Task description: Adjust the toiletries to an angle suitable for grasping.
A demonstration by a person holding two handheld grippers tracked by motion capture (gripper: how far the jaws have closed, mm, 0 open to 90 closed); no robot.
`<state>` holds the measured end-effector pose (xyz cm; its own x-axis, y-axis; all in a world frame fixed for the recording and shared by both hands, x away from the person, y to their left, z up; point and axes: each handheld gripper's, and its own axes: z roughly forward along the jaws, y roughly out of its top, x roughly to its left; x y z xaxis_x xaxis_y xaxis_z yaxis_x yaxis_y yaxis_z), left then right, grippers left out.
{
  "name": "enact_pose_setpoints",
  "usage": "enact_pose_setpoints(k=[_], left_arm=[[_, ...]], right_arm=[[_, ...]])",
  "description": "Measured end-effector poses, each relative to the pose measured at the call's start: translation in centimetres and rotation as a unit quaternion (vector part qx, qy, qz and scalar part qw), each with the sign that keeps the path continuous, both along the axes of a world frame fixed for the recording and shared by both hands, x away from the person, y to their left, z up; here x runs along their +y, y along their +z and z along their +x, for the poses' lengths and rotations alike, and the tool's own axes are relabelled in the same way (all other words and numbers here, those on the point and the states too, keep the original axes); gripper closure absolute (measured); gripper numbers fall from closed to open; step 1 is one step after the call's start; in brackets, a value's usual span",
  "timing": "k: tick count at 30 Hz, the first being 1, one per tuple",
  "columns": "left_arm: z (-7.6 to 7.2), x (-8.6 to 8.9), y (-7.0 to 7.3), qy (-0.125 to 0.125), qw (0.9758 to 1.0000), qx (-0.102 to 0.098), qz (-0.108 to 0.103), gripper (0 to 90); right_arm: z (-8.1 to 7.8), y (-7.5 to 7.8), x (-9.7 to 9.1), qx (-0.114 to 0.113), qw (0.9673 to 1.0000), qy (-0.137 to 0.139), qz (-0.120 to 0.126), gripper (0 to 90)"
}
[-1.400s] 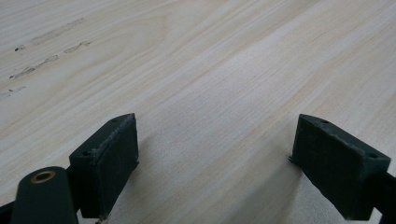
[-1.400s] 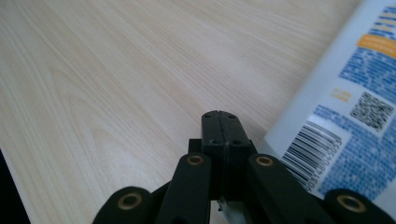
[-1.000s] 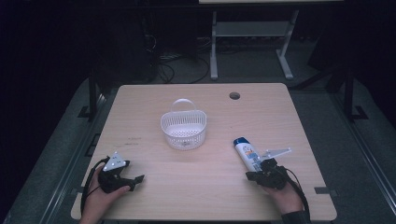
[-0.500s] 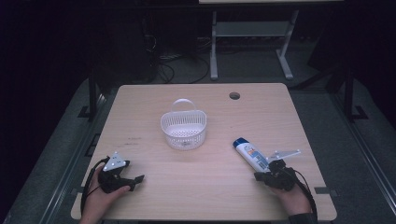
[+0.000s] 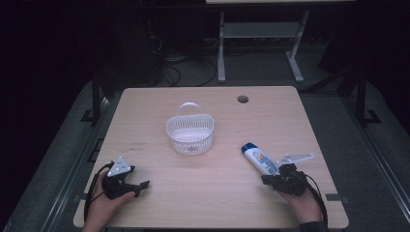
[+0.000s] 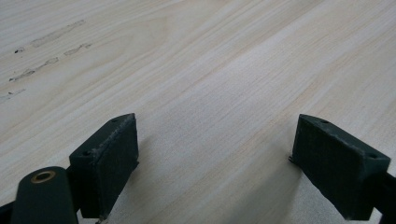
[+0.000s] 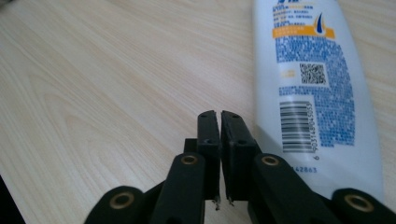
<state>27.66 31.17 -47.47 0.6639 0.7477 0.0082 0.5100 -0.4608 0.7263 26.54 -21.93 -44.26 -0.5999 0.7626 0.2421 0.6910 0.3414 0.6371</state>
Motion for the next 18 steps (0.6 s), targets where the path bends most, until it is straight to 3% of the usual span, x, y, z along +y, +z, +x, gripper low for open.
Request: enact_pose_setpoints(k=[10,18], left_arm=[[0.0,0.0,0.0,0.002,1.0,0.001,0.001,13.5],[0.0,-0.1,0.0,0.002,1.0,0.001,0.001,13.5]], right_arm=[[0.1,1.1,0.6,-0.024,0.9996,0.013,0.01,64.4],[0.9,1.9,1.4,-0.037,0.9993,0.008,-0.003,45.8]])
